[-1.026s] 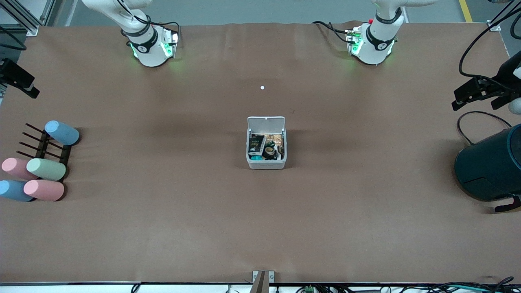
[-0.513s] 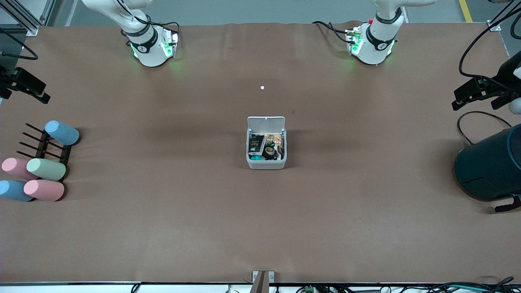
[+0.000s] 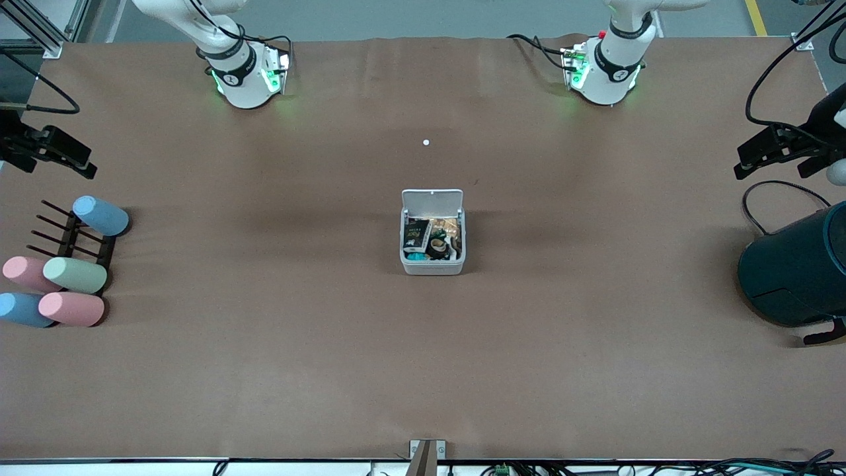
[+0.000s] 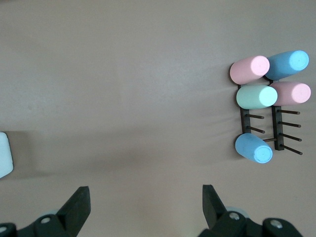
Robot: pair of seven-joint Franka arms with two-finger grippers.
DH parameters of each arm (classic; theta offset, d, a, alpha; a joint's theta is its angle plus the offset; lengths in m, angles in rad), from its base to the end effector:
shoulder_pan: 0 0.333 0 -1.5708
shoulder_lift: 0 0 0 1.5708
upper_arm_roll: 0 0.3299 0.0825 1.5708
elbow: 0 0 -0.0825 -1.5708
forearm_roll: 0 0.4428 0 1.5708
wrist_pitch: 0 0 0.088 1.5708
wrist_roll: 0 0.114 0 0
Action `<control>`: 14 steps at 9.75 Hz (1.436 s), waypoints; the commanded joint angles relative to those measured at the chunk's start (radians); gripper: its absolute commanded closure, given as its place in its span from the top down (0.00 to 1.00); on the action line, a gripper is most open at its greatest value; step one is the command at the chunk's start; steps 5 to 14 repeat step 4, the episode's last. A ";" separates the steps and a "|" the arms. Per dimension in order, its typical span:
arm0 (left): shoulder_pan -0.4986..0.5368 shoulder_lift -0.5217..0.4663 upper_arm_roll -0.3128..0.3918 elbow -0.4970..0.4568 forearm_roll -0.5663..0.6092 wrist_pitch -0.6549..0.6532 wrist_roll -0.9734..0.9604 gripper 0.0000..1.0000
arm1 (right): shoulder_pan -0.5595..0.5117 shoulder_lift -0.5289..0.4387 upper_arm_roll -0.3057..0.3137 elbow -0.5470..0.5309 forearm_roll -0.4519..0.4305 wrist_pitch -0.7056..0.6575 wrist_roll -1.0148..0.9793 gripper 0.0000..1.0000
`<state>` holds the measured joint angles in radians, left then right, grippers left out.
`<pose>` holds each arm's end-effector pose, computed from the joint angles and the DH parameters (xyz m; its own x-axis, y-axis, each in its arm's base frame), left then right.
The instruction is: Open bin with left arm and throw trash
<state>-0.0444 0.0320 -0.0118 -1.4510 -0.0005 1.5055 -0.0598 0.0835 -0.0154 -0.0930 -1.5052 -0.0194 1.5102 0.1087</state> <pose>0.6164 -0.0346 0.6691 0.9997 0.0036 0.0224 0.0035 -1.0000 0.0022 0.6024 -0.0085 0.6700 0.9926 -0.1191 0.0222 -0.1194 -0.9927 0.0156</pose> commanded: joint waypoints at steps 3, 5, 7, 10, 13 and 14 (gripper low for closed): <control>0.006 0.002 -0.007 0.017 0.005 -0.011 -0.012 1.00 | -0.005 -0.018 0.006 -0.020 0.015 0.010 -0.012 1.00; 0.006 0.002 -0.007 0.017 0.007 -0.011 -0.012 1.00 | 0.001 -0.018 0.007 -0.020 0.015 0.015 -0.011 1.00; 0.006 0.002 -0.007 0.017 0.007 -0.011 -0.012 1.00 | 0.001 -0.018 0.007 -0.020 0.015 0.015 -0.011 1.00; 0.006 0.002 -0.007 0.017 0.007 -0.011 -0.012 1.00 | 0.001 -0.018 0.007 -0.020 0.015 0.015 -0.011 1.00; 0.006 0.002 -0.007 0.017 0.007 -0.011 -0.012 1.00 | 0.001 -0.018 0.007 -0.020 0.015 0.015 -0.011 1.00; 0.006 0.002 -0.007 0.017 0.007 -0.011 -0.012 1.00 | 0.001 -0.018 0.007 -0.020 0.015 0.015 -0.011 1.00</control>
